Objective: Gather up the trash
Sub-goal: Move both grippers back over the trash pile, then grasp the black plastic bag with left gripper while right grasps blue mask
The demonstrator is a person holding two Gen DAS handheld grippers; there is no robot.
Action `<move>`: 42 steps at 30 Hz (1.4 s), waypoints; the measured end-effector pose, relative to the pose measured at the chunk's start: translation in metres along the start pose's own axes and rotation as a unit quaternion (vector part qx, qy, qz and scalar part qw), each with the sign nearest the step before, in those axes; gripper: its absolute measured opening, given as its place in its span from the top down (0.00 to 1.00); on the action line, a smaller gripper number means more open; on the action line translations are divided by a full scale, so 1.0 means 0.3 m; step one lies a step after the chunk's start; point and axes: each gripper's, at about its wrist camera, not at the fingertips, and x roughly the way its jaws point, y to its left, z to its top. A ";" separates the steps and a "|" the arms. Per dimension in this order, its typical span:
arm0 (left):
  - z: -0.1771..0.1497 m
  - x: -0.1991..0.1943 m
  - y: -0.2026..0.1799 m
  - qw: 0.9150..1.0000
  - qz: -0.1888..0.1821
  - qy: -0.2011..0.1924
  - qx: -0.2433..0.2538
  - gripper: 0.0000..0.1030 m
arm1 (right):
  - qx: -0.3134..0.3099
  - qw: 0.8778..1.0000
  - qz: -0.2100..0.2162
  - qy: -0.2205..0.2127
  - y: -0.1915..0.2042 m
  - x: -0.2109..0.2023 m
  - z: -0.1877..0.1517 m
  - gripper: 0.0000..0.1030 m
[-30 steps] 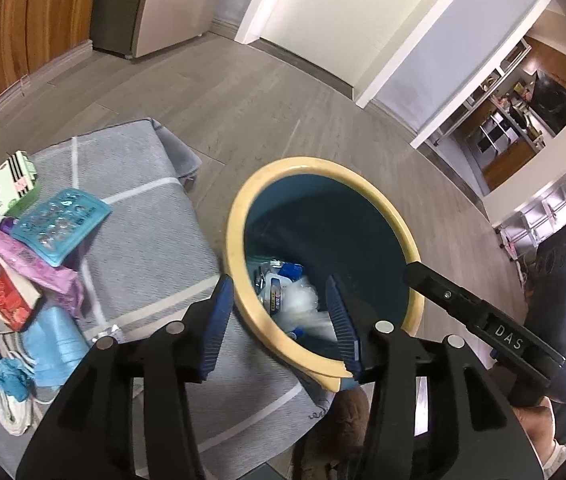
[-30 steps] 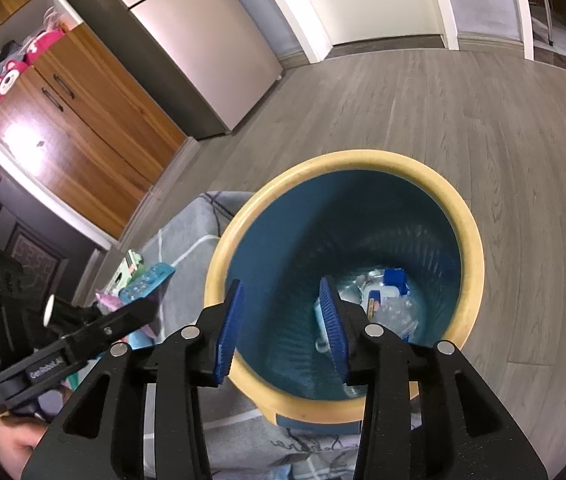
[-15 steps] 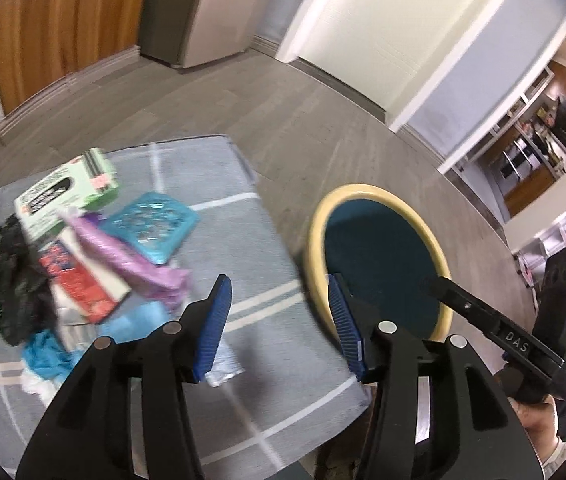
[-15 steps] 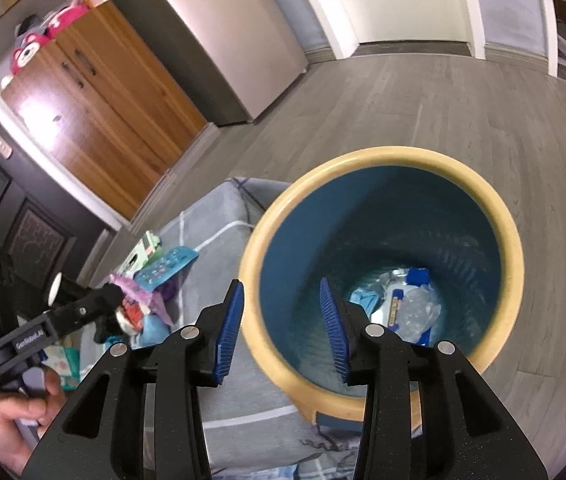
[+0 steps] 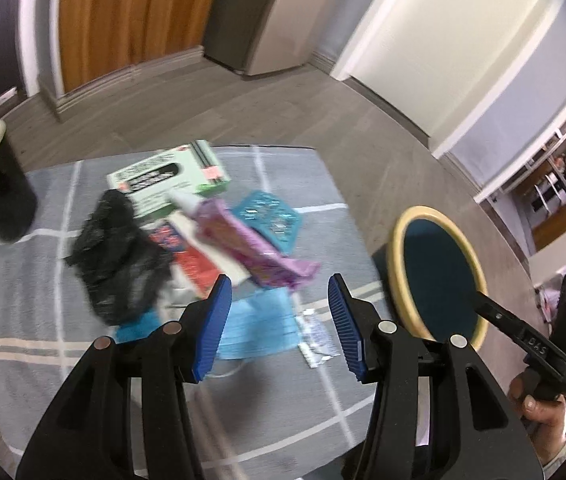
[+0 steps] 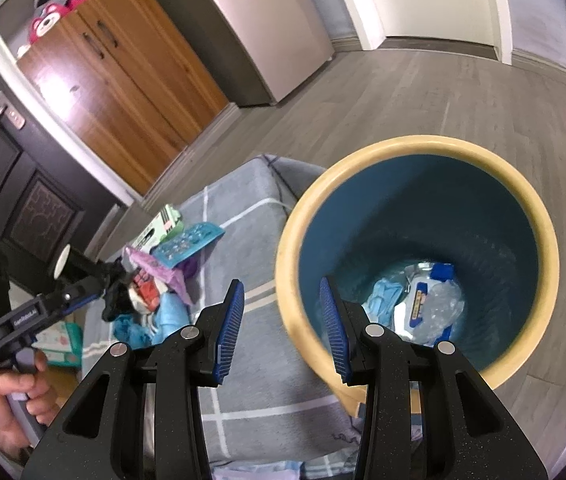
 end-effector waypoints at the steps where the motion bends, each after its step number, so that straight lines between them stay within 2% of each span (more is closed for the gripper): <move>1: -0.004 -0.005 0.020 1.000 0.008 0.000 -0.002 0.49 | -0.003 1.000 0.000 0.002 0.007 0.005 -0.001 0.60; 2: -0.008 -0.009 0.041 1.000 0.019 -0.002 -0.004 0.44 | -0.005 1.000 0.000 0.004 0.012 0.008 -0.003 0.60; 8: -0.031 -0.018 0.168 0.997 0.068 0.000 -0.022 0.35 | -0.013 1.000 0.000 0.014 0.032 0.029 -0.017 0.60; 15: -0.021 0.033 0.257 0.994 0.103 0.014 -0.033 0.34 | -0.020 0.999 0.007 0.026 0.078 0.054 -0.024 0.60; 20: -0.011 0.105 0.254 0.993 0.110 0.037 -0.024 0.34 | -0.035 0.999 0.018 0.035 0.146 0.083 -0.037 0.60; 22: -0.011 0.136 0.236 0.991 0.125 0.052 -0.006 0.34 | -0.042 0.998 0.023 0.043 0.176 0.102 -0.045 0.60; 25: -0.013 0.152 0.225 0.988 0.144 0.053 0.010 0.34 | -0.062 0.996 0.027 0.061 0.234 0.150 -0.066 0.60; 30: -0.011 0.129 0.233 0.987 0.150 0.049 0.024 0.58 | -0.098 0.991 0.033 0.089 0.337 0.236 -0.112 0.60; 32: -0.012 0.113 0.238 0.987 0.149 0.048 0.028 0.71 | -0.103 0.989 0.038 0.095 0.363 0.259 -0.122 0.60; 34: -0.015 0.087 0.249 0.988 0.150 0.039 0.027 0.79 | -0.108 0.988 0.042 0.101 0.393 0.280 -0.131 0.60; 37: -0.016 0.051 0.270 0.989 0.147 0.025 0.014 0.83 | -0.116 0.987 0.043 0.106 0.426 0.305 -0.140 0.60; 42: -0.017 -0.042 0.340 0.991 0.136 -0.005 -0.019 0.84 | -0.122 0.985 0.038 0.114 0.445 0.348 -0.147 0.60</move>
